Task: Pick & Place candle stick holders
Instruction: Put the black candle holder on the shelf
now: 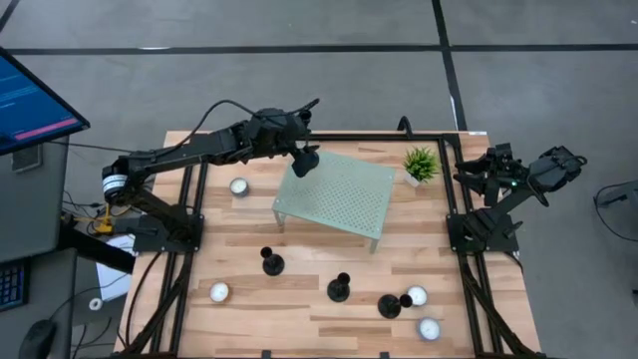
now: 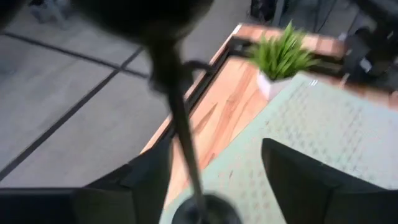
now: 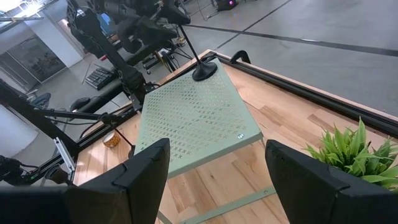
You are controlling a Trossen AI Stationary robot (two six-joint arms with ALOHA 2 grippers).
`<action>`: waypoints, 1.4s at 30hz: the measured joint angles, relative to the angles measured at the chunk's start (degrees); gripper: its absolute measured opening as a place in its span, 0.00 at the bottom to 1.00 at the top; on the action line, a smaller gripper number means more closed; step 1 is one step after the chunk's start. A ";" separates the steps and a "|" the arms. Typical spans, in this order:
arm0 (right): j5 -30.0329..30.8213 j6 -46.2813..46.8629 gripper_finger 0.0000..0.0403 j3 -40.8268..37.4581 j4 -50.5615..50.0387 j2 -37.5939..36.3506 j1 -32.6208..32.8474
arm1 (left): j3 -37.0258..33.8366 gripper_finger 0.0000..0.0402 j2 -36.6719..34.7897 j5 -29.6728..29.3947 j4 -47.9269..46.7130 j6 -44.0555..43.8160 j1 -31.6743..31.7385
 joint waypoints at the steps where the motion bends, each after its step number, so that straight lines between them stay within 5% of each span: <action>1: 0.00 -0.02 0.63 0.00 0.00 0.00 0.00 | 0.00 0.65 -0.28 -0.96 -0.66 0.00 0.00; 11: 0.07 -2.94 0.63 0.01 1.99 -0.02 0.02 | 0.02 0.71 -8.43 -3.60 -3.93 0.36 0.02; 20: 1.97 -26.64 0.63 1.24 21.00 2.71 0.00 | 0.12 0.68 -20.13 -3.60 -4.52 -5.68 -0.28; 26: 2.81 -30.88 0.63 4.19 20.43 14.08 0.01 | 0.13 0.49 -27.52 -3.68 -4.87 -7.77 -3.63; 34: -7.58 -23.55 0.63 6.82 17.50 32.30 0.02 | 0.13 0.06 -32.63 -6.17 -7.23 -8.14 -7.54; 42: -18.76 -23.47 0.63 10.14 21.71 48.95 -5.02 | 0.13 0.01 -32.72 -8.37 -7.43 -6.21 -7.56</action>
